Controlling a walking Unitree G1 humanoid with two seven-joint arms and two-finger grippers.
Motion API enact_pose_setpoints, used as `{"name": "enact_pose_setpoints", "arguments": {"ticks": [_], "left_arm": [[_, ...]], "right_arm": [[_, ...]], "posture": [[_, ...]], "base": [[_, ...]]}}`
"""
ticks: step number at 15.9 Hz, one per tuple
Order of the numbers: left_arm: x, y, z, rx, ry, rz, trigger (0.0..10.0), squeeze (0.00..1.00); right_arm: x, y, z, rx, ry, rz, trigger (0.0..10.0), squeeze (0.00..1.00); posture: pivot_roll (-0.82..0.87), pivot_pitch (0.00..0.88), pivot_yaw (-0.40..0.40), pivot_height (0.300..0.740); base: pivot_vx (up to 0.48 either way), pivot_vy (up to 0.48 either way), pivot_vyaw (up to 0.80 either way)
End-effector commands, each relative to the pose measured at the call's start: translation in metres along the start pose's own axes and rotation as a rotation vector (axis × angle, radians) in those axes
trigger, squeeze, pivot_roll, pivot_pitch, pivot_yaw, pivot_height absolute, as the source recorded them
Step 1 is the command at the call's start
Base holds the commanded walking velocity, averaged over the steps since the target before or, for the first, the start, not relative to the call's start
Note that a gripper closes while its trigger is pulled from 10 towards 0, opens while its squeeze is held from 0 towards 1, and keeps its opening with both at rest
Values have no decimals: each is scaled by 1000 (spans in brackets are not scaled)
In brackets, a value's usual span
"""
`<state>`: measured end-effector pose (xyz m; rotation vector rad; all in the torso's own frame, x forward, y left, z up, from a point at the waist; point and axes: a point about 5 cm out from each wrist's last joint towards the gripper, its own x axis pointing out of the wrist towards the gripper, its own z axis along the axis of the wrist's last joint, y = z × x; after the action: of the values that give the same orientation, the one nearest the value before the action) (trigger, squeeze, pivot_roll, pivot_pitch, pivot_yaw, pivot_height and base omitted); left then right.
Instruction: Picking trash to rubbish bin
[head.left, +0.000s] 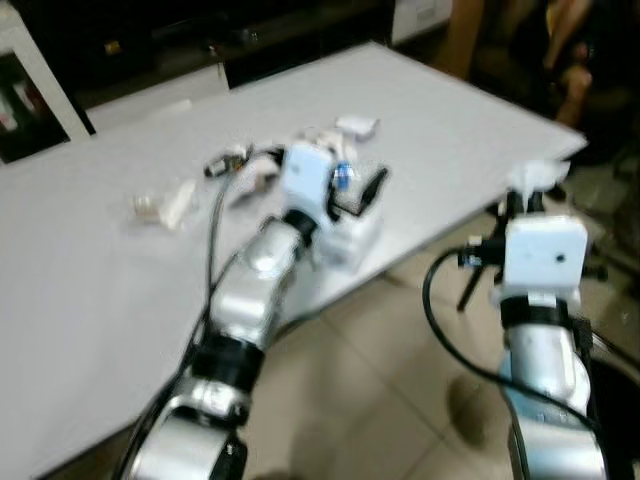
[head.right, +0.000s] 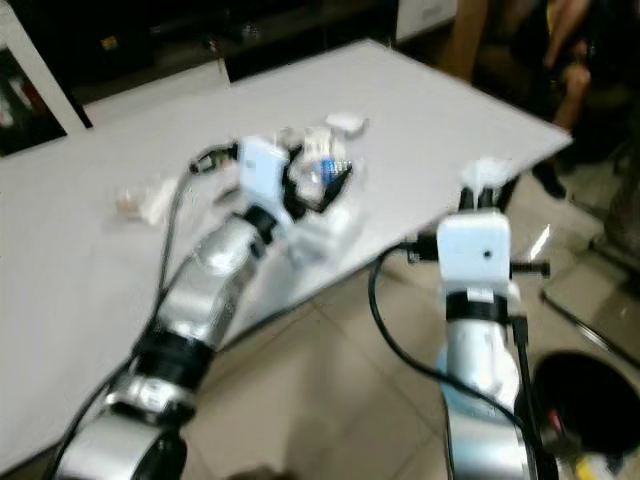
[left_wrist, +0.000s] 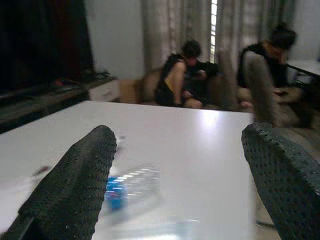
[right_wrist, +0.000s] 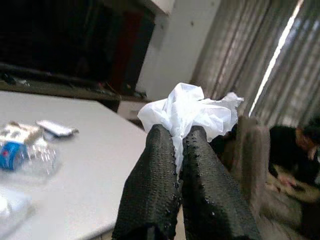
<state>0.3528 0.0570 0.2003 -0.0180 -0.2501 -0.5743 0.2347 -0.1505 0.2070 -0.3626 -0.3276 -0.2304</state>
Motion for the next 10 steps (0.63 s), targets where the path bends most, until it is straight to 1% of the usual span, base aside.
{"name": "enact_pose_setpoints", "arguments": {"ticks": [1, 6, 10], "left_arm": [[-5, 6, -5, -14, 20, 23, 10000, 0], [-5, 5, -8, -9, 40, 24, 10000, 0], [-3, 14, -14, 26, 87, 54, 10000, 0]], "right_arm": [[-1, 4, 4, 13, -11, 13, 10000, 0], [-3, 5, 3, 12, -2, 20, 10000, 0], [-5, 10, 5, 48, -2, 48, 10000, 0]], "posture": [[30, 104, 37, 740], [29, 114, 40, 740], [28, 122, 50, 740]], "base": [[0, 0, 0], [0, 0, 0], [0, 0, 0]]}}
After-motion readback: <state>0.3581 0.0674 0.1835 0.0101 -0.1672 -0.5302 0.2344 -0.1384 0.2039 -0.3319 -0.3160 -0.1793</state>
